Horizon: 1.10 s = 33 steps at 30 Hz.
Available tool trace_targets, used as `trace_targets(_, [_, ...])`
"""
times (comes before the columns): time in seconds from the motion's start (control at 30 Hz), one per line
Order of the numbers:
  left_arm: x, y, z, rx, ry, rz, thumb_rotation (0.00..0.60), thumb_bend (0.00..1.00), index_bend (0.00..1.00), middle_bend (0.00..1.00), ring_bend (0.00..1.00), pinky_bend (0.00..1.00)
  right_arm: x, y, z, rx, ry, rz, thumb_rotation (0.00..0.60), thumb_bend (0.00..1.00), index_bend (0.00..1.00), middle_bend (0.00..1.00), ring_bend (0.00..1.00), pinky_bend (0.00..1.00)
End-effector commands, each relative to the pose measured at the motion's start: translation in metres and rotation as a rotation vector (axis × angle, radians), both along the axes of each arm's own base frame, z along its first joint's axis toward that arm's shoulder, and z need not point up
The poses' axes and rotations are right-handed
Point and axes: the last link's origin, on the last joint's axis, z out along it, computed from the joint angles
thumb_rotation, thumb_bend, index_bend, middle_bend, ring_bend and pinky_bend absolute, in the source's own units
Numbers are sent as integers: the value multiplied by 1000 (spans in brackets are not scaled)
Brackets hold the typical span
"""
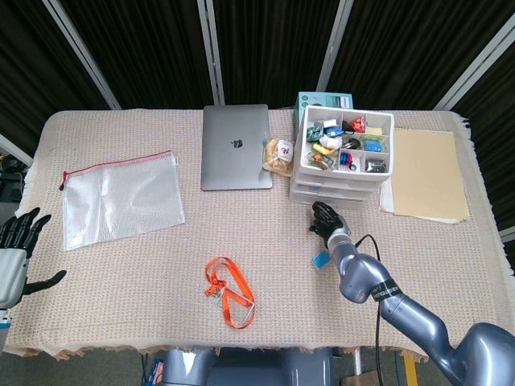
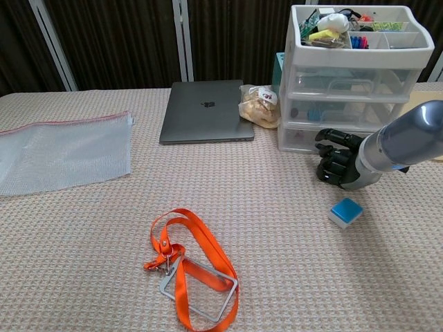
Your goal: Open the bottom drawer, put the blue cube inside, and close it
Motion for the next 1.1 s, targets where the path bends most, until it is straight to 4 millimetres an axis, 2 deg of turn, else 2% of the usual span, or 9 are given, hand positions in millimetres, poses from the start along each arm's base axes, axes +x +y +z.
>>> trace_targets(0.03, [0, 0, 0, 0, 0, -1, 600, 173, 92, 0, 0, 0, -1, 3, 0, 8, -1, 0, 600, 362, 412, 882, 871, 651])
trace_targets(0.7, [1, -2, -1, 0, 5, -7, 600, 174, 92, 0, 0, 0, 12, 36, -3, 77, -20, 53, 600, 361, 396, 882, 871, 651])
trace_targets(0.93, [1, -2, -1, 5, 9, -9, 600, 173, 92, 0, 0, 0, 17, 47, -1, 95, -15, 92, 600, 361, 290, 881, 870, 651])
trace_targets(1.1, [1, -2, -1, 5, 15, -14, 600, 172, 93, 0, 0, 0, 22, 57, 5, 109, -9, 162, 600, 361, 174, 863, 855, 651])
